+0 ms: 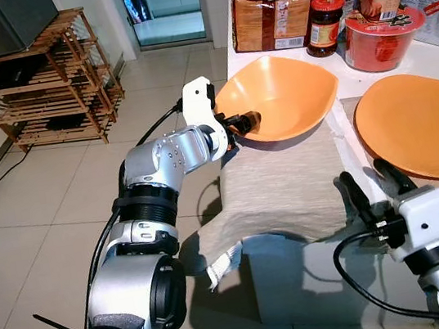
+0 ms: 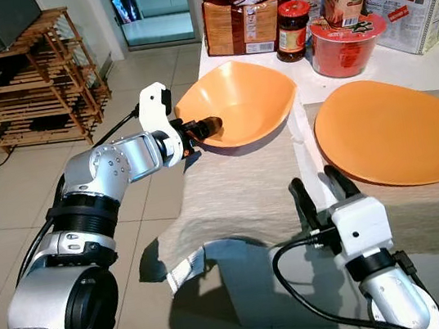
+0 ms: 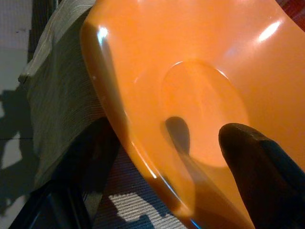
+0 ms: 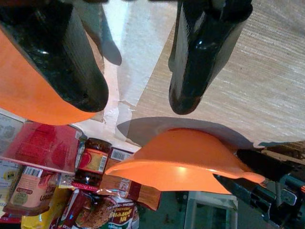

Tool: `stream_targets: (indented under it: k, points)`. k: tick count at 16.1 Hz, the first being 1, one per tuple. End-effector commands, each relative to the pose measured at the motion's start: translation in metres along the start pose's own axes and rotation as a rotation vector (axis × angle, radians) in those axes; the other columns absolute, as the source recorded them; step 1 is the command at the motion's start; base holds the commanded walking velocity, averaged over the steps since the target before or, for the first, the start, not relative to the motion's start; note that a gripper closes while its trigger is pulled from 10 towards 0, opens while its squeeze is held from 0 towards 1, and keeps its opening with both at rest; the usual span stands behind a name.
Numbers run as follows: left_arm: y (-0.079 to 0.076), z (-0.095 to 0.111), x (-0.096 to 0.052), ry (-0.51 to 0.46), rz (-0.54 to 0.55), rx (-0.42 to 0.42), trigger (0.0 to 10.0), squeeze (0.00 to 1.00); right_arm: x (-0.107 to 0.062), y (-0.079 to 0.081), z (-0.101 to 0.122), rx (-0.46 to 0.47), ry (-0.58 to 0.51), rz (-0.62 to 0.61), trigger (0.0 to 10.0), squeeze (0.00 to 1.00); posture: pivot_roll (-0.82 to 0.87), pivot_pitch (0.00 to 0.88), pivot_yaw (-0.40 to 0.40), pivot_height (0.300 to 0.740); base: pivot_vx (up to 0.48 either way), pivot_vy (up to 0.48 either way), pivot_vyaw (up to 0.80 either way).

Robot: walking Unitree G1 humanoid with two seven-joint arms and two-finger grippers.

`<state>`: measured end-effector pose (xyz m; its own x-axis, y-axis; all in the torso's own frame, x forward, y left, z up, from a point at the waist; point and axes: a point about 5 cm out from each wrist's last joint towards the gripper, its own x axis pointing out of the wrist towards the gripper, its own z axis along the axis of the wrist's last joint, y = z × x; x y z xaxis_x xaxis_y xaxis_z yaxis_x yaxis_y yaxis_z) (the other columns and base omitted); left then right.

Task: Setting the table

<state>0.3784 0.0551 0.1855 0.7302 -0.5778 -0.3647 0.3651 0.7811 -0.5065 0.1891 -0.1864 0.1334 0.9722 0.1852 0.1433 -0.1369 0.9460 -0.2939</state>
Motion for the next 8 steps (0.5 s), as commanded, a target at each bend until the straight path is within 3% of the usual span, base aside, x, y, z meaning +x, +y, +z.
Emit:
stream_targets:
  k: [1, 2, 3, 8]
  points:
    - [0.0, 0.003, 0.0, 0.012, 0.013, 0.004, 0.0, 0.75, 0.002, 0.002, 0.001, -0.005, -0.012, 0.005, 10.0, 0.0, -0.1, 0.0, 0.085, 0.722, 0.0, 0.0, 0.0]
    - [-0.002, 0.005, 0.0, 0.001, 0.005, 0.007, 0.0, 0.31, 0.003, 0.002, 0.001, -0.006, -0.015, 0.004, 10.0, 0.0, -0.1, 0.0, 0.084, 0.722, 0.0, 0.0, 0.0]
    - [-0.006, 0.011, -0.002, -0.038, -0.02, 0.04, 0.0, 0.0, 0.003, 0.003, 0.001, -0.007, -0.017, 0.006, 10.0, 0.0, -0.1, 0.0, 0.084, 0.722, 0.0, 0.0, 0.0]
    - [-0.012, 0.015, -0.003, -0.069, -0.071, 0.019, 0.0, 0.0, 0.005, 0.004, -0.001, -0.011, -0.011, 0.01, 10.0, 0.0, -0.1, 0.0, 0.084, 0.722, 0.0, 0.0, 0.0]
